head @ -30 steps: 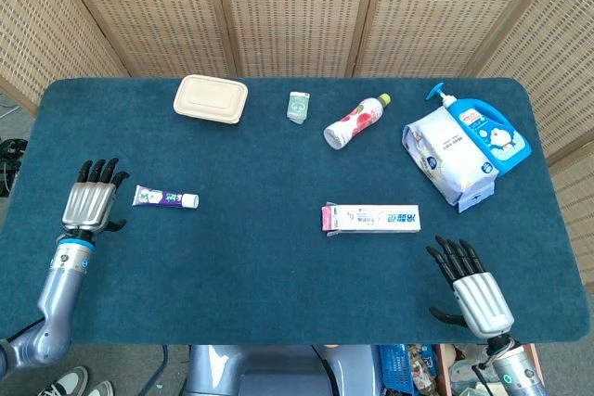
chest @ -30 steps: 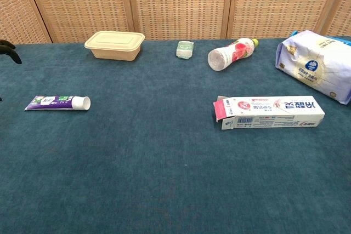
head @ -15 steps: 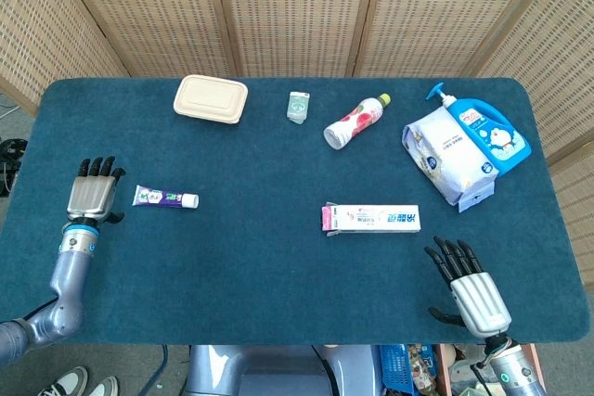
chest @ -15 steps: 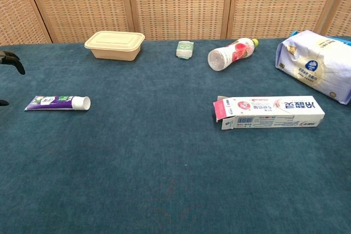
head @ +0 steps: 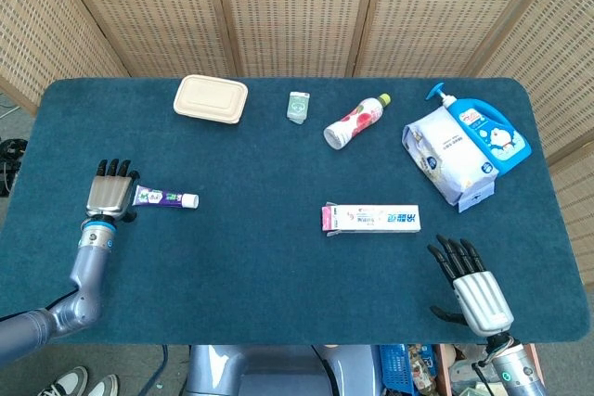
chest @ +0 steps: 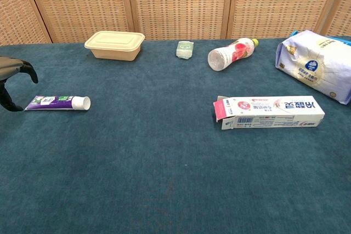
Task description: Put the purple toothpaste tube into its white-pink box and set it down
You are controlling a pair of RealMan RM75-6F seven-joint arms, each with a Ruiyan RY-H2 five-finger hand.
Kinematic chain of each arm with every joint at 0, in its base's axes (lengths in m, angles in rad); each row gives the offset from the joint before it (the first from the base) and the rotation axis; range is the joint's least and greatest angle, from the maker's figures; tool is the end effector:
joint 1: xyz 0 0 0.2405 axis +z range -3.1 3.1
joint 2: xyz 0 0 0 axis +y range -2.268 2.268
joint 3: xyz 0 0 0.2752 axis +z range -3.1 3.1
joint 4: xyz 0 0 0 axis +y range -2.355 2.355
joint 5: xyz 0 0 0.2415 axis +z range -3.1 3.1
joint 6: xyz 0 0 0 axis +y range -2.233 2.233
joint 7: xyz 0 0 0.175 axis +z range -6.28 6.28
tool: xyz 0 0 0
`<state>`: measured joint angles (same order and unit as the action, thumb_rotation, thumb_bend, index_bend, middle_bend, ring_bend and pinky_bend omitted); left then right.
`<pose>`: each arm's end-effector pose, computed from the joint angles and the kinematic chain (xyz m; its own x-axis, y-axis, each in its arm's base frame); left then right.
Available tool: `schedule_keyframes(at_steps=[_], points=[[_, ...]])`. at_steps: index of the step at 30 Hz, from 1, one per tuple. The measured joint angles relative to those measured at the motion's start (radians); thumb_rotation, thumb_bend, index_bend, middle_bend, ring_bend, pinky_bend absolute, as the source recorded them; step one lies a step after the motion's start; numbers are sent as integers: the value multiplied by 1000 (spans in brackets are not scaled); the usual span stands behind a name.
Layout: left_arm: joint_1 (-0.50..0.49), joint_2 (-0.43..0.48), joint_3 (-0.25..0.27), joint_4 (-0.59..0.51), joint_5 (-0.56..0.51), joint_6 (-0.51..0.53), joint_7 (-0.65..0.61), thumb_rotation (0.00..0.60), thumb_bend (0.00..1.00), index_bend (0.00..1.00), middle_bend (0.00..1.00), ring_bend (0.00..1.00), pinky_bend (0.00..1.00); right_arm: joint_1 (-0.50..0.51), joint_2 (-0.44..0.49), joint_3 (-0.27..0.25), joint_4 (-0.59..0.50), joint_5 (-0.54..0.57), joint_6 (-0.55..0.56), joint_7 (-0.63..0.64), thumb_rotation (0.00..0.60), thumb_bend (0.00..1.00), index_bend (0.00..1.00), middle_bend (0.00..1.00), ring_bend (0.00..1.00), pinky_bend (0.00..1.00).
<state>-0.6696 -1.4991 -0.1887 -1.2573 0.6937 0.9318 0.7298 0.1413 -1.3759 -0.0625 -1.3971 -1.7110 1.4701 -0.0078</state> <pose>-0.3052 0.4248 0.0023 0.6681 0.3395 0.6621 0.6966 0.0275 -0.7170 -0.3173 -0.2026 0.0333 0.3959 -0.1045 0.9123 -0.8920 -0.2798 0.3550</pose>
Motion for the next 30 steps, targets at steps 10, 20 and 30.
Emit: schedule_keyframes(at_steps=[10, 20, 30], points=[[-44, -37, 7, 49, -44, -22, 25, 600, 262, 258, 102, 0, 0, 2, -5, 4, 10, 8, -5, 2, 600, 47, 61, 0, 0, 0], [-72, -72, 19, 85, -67, -27, 41, 600, 290, 274, 114, 0, 0, 1, -6, 5, 15, 6, 5, 13, 600, 46, 63, 0, 0, 0], [-87, -107, 29, 116, -105, -31, 58, 600, 306, 292, 126, 0, 0, 0, -4, 6, 15, 6, 12, 22, 600, 46, 64, 0, 0, 0]])
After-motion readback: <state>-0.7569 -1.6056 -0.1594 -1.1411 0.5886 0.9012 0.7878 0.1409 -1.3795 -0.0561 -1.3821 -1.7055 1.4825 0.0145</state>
